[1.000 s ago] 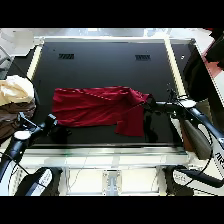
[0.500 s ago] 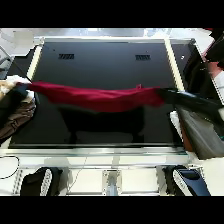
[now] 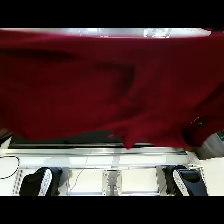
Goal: Fold the shirts.
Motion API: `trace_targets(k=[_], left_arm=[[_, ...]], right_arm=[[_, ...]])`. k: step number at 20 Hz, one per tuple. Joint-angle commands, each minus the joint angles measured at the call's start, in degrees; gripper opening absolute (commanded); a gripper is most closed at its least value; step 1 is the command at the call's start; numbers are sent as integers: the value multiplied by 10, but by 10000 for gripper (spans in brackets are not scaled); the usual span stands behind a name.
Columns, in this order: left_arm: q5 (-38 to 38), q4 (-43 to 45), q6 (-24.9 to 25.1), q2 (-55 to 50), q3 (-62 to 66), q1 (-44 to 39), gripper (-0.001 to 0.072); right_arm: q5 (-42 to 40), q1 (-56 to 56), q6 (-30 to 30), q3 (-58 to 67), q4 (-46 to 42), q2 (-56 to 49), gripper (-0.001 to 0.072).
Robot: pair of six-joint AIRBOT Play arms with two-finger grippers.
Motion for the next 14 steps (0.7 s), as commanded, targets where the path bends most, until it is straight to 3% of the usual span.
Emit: trace_targets(k=[1,5,9,10,11,12,13,14], left_arm=[[-143,7,-2,-116,38,0,7],[-157,7,-2,-314,26,-12,8],[-108,6,-2,-530,26,-59,10],[-71,-6,-2,-571,26,-68,66],[-30,-40,-2,-604,26,-73,300],[16,-90,-2,-624,26,-75,474],[62,-140,9,-631,26,-74,508],[106,-191,35,-628,27,-72,508]], right_arm=[[35,0,-6,43,-14,-125,16],[79,4,-24,26,2,-360,18],[32,52,-48,26,2,-589,23],[5,63,-48,26,2,-631,43],[-30,73,-47,26,5,-668,128],[-60,80,-47,26,11,-692,304],[-89,86,-47,26,17,-706,411],[-108,88,-47,29,17,-709,410]])
